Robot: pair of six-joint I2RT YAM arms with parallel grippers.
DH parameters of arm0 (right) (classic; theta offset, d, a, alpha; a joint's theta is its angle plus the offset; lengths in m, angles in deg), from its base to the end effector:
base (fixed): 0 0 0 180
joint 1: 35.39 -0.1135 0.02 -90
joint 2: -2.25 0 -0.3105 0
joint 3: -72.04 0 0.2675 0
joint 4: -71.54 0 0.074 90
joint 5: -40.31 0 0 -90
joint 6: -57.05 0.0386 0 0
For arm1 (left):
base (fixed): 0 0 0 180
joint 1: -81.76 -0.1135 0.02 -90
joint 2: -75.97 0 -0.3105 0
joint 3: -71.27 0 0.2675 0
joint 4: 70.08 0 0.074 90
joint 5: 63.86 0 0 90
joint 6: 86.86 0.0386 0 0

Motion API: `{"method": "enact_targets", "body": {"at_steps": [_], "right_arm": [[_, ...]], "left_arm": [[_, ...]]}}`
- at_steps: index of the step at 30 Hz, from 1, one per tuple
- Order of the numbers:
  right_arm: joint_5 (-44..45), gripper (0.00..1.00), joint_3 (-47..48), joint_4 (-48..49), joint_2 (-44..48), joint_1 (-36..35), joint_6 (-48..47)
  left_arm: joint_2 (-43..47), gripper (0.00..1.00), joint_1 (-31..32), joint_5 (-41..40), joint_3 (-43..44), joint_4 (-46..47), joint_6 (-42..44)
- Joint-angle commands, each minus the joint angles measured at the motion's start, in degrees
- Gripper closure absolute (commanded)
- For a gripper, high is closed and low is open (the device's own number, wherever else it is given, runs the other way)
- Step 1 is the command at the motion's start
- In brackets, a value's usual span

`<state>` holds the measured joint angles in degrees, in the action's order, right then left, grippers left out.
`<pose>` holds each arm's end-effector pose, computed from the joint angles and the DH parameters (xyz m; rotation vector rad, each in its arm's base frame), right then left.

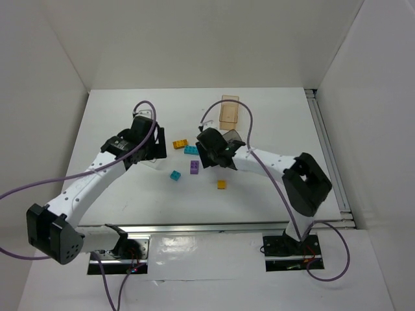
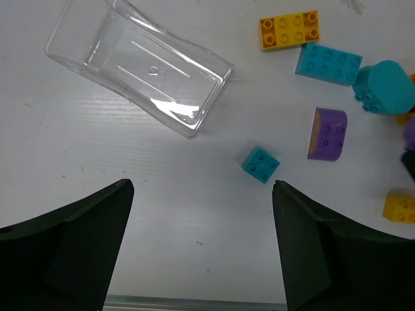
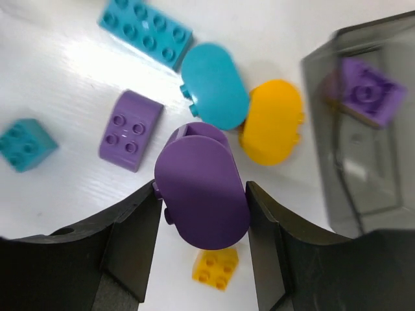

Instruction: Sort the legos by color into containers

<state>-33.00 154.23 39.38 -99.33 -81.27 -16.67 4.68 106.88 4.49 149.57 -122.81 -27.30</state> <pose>0.2890 0.2821 0.2420 -0.4985 2.3715 0.1316 0.2438 -0.0986 0.3616 -0.2845 2.2816 -0.0469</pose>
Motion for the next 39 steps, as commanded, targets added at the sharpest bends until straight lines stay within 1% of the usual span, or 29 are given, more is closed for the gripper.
{"method": "enact_targets", "body": {"at_steps": [1, 2, 3, 7, 8, 13, 15, 16, 17, 18, 19, 20, 22, 24, 26, 27, 30, 31, 34, 36, 37, 39], "right_arm": [[5.45, 0.53, -0.94, -0.04, 9.20, 0.44, 1.65], [6.16, 0.53, -1.90, -0.05, 10.25, 1.15, 1.66], [6.16, 0.53, -2.43, -0.05, 11.83, 3.33, 1.66], [3.97, 0.53, -3.05, -0.05, 11.84, 9.40, 2.27], [3.44, 0.53, -3.05, -0.05, 10.89, 10.20, 2.27], [3.96, 0.53, -1.03, -0.05, 5.70, 13.36, 1.75], [3.97, 0.49, -0.51, -0.05, 4.82, 14.77, 2.27], [3.27, 0.44, 0.02, -0.05, 4.20, 15.30, 2.27], [2.74, 0.21, 0.03, -0.05, 4.20, 15.91, 2.27], [2.74, 0.13, 0.64, -0.66, 4.20, 15.92, 2.27], [2.74, 0.08, 1.34, -0.66, 4.20, 15.92, 2.97], [2.74, 0.06, 1.34, -1.18, 4.89, 15.92, 2.98], [2.74, 0.07, 0.56, -1.19, 7.61, 15.92, 3.67], [1.07, 0.10, -0.76, -0.58, 9.99, 15.13, 4.21], [-0.33, 0.14, -2.78, 0.30, 12.71, 13.56, 5.52], [-0.95, 0.14, -3.40, 0.83, 13.33, 12.85, 6.31], [-1.48, 0.14, -4.63, 1.45, 14.39, 10.39, 8.24], [-1.48, 0.14, -4.63, 1.45, 14.39, 10.38, 8.25], [-0.26, 0.14, -5.16, 0.84, 14.39, 9.16, 9.74], [-0.25, 0.14, -5.16, 0.83, 15.09, 9.15, 10.27], [-1.04, 0.14, -5.16, 0.83, 15.10, 9.15, 10.79], [-3.49, 0.14, -6.38, 0.83, 15.62, 8.28, 10.80]], "left_arm": [[-4.81, 0.05, 0.72, 2.22, 1.02, -2.24, -0.59], [-5.61, 0.05, 2.02, 2.75, 1.54, -2.24, -1.11], [-6.31, 0.05, 2.64, 2.75, 1.54, -2.24, -1.12], [-10.00, 0.05, 6.95, 3.46, 2.07, -2.24, -5.50], [-11.84, 0.05, 8.96, 3.46, 2.68, -2.24, -6.03], [-18.79, 0.05, 13.89, 2.41, 5.93, -1.72, -9.28], [-20.99, 0.05, 15.04, 2.40, 7.68, -1.72, -11.13], [-23.00, 0.05, 15.91, 1.88, 8.22, -1.72, -11.66], [-23.98, 0.05, 15.92, 1.87, 8.75, -1.72, -12.36], [-24.94, 0.05, 16.53, 1.87, 9.97, -2.32, -12.37], [-25.82, 0.05, 16.54, 1.87, 10.50, -2.33, -12.89], [-26.44, 0.06, 16.54, 1.87, 10.51, -2.33, -12.89], [-26.98, 0.07, 16.54, 1.26, 11.12, -2.94, -12.89], [-25.66, 0.09, 16.54, 0.47, 11.12, -2.95, -12.89], [-24.08, 0.14, 15.40, -0.24, 10.60, -2.95, -12.28], [-23.29, 0.14, 14.87, 0.72, 9.55, -2.95, -10.19], [-21.97, 0.14, 14.25, 0.73, 7.88, -1.89, -7.81], [-21.97, 0.14, 14.25, 1.86, 7.87, -1.11, -7.27], [-24.60, 0.14, 14.25, 5.56, 9.45, -0.05, -7.27], [-25.91, 0.14, 14.77, 4.78, 11.56, -0.05, -8.84], [-25.92, 0.13, 14.78, 4.17, 11.56, -0.92, -9.63], [-25.92, 0.13, 13.21, 3.38, 12.18, -1.63, -10.17]]}}
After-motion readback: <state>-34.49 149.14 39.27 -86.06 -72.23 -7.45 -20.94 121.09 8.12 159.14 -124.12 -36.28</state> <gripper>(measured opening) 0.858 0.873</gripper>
